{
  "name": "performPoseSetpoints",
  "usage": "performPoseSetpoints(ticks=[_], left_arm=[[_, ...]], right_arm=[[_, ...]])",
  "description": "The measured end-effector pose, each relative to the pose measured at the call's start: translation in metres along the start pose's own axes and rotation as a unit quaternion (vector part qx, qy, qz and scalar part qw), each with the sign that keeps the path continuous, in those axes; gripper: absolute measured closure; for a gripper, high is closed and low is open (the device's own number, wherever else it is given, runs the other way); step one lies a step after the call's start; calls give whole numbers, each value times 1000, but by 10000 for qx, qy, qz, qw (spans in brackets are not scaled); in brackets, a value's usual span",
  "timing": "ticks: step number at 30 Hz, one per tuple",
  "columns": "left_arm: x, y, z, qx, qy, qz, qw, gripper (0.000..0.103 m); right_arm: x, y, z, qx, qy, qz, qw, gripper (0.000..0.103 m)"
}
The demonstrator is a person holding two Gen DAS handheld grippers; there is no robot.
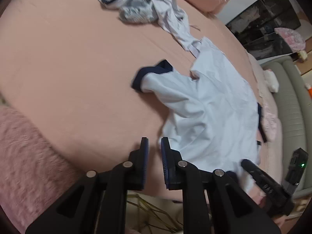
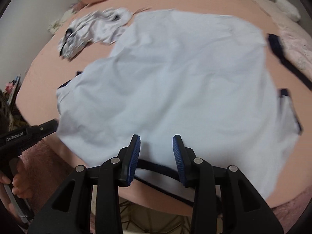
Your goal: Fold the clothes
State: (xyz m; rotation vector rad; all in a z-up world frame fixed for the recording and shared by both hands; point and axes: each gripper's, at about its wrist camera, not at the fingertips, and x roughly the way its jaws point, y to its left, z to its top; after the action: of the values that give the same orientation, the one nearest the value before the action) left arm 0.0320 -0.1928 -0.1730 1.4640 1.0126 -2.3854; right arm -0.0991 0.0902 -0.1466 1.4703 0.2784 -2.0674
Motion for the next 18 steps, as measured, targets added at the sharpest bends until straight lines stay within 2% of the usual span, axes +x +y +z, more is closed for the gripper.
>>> performPoseSetpoints(ticks=[1, 2, 3, 5, 7, 8, 9, 11, 14, 17, 18], left_arm=[[-3, 2, -1, -53, -45, -98, 9999, 78], [-1, 1, -1, -50, 18, -342, 9994, 59], [4, -2, -1, 33, 129, -514, 9986, 46], [15, -15, -2, 289, 219, -485, 9982, 45], [30, -29, -2, 638, 236, -156, 9976, 52], [39, -34, -2, 748, 305, -55, 9967, 74], [43, -36, -2, 758, 335, 4, 9966, 85], [41, -37, -4, 683, 235, 134, 9973, 90], [27, -29, -9, 409, 123, 297, 9986, 90], [18, -23, -16, 305, 232, 357, 9986, 90], [16, -22, -19, 288, 283, 366, 9985, 87]], right_arm=[[-3, -11, -1, 120, -29, -73, 9999, 68], [-4, -23, -3, 285, -16, -97, 9995, 68], [-6, -35, -4, 439, 1, -121, 9990, 68], [-10, -52, -7, 619, -32, -198, 9979, 68], [-14, -65, -12, 759, -33, -236, 9968, 68], [-13, -66, -14, 765, -15, -237, 9968, 68], [-12, -66, -16, 760, 5, -237, 9968, 67], [-2, -66, -21, 631, 111, -382, 9972, 67], [2, -71, -35, 605, 248, -680, 9955, 69], [-8, -63, -39, 296, 211, -1059, 9937, 68], [-9, -62, -40, 249, 195, -1093, 9935, 68]])
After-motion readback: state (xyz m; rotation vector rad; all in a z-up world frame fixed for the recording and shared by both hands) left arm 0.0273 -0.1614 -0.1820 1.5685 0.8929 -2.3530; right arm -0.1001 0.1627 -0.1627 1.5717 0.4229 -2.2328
